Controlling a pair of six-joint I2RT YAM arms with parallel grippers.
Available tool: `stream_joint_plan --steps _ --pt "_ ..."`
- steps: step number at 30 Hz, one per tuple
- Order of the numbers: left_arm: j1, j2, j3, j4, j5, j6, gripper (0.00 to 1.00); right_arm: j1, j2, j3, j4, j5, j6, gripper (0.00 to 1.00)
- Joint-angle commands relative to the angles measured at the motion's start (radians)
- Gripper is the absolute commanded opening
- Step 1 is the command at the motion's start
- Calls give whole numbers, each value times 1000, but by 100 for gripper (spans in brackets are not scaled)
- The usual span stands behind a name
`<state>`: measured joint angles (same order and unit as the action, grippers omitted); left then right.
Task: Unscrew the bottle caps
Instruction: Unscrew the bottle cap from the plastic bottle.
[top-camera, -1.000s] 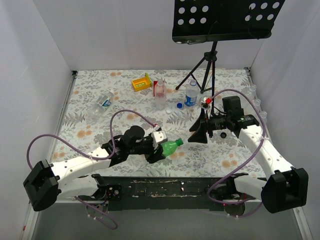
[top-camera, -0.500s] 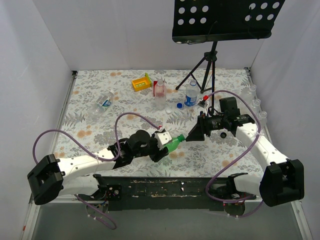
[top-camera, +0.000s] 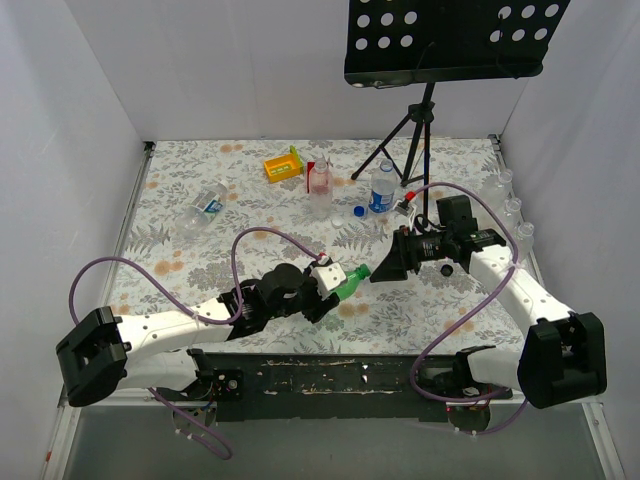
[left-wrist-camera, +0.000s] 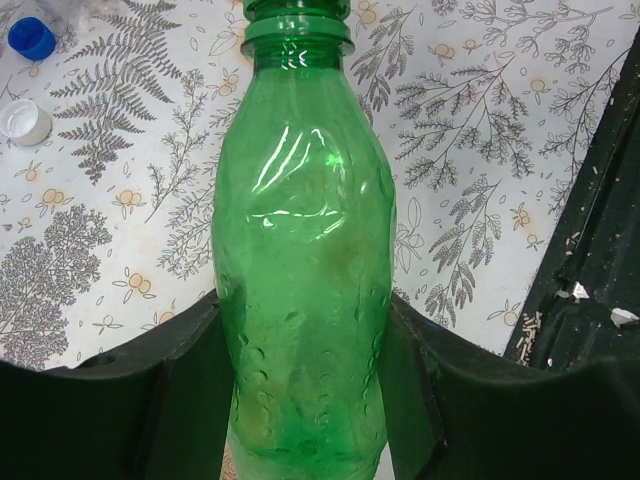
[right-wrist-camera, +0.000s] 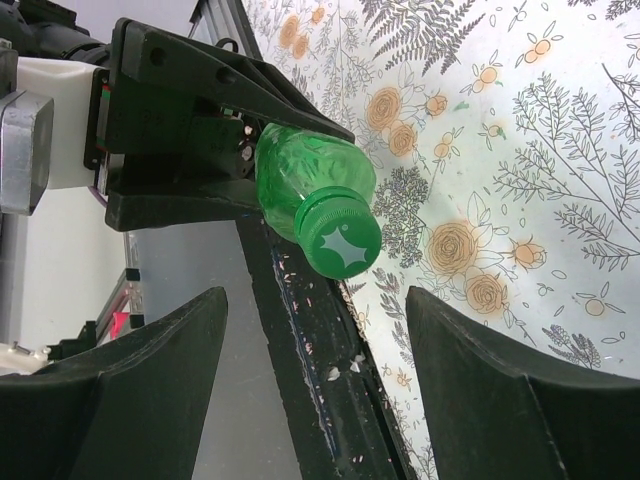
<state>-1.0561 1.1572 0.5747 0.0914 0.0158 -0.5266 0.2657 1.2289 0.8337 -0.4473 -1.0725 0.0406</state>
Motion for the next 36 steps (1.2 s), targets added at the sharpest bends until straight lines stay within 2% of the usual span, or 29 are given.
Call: stream_joint_plan --steps 1,36 --pt "-12 2 8 33 -45 13 6 -3 7 -5 33 -15 25 79" --pt "-30 13 4 70 -91 7 6 -3 26 -25 87 -33 91 79"
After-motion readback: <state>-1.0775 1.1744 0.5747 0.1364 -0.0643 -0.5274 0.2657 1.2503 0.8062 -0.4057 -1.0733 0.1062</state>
